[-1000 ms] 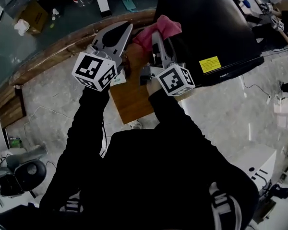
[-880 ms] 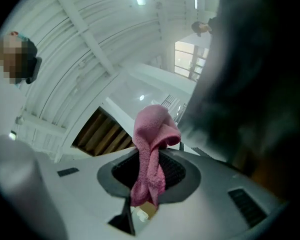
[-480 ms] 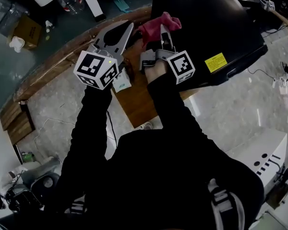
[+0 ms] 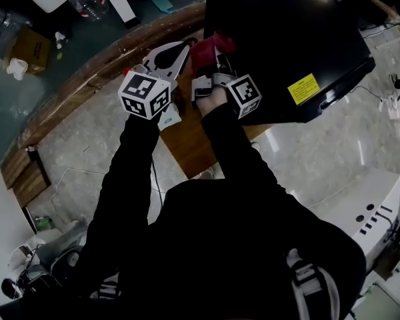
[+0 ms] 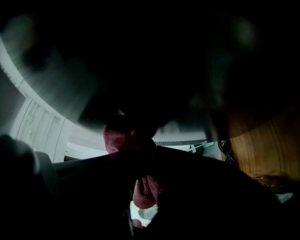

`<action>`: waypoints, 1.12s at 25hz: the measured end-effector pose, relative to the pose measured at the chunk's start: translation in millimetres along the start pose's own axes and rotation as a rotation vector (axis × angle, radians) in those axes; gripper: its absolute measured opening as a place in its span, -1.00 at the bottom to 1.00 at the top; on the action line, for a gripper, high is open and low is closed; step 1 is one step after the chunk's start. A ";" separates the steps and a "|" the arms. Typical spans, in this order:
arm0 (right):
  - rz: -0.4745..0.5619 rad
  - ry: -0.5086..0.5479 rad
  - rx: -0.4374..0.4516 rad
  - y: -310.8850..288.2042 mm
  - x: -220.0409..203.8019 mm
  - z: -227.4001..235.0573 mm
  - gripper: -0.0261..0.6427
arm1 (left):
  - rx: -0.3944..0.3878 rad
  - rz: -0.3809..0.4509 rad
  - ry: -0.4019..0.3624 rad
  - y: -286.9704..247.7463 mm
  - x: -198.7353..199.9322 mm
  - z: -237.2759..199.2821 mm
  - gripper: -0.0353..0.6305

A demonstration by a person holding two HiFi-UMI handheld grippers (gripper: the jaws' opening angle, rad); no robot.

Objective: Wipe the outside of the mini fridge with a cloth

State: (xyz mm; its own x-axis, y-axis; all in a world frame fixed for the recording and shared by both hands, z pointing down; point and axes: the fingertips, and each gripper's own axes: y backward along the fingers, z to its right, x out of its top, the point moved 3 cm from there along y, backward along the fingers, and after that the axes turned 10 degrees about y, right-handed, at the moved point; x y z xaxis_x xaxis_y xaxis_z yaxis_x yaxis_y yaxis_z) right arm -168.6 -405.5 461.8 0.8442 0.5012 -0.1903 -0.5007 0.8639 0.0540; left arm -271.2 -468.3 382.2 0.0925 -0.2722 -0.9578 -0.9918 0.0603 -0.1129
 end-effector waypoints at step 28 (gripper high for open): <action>-0.059 -0.038 -0.335 6.2 -39.4 223.1 -0.66 | 0.056 -0.396 0.092 -61.4 -217.7 -63.0 -0.88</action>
State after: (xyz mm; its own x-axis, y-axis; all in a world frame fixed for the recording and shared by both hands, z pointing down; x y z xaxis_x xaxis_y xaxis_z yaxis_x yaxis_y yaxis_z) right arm -162.2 -408.8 688.3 0.8769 0.4578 -0.1463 -0.4806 0.8303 -0.2821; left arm -236.0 -473.2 614.3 0.4555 -0.3698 -0.8098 -0.8744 -0.0151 -0.4850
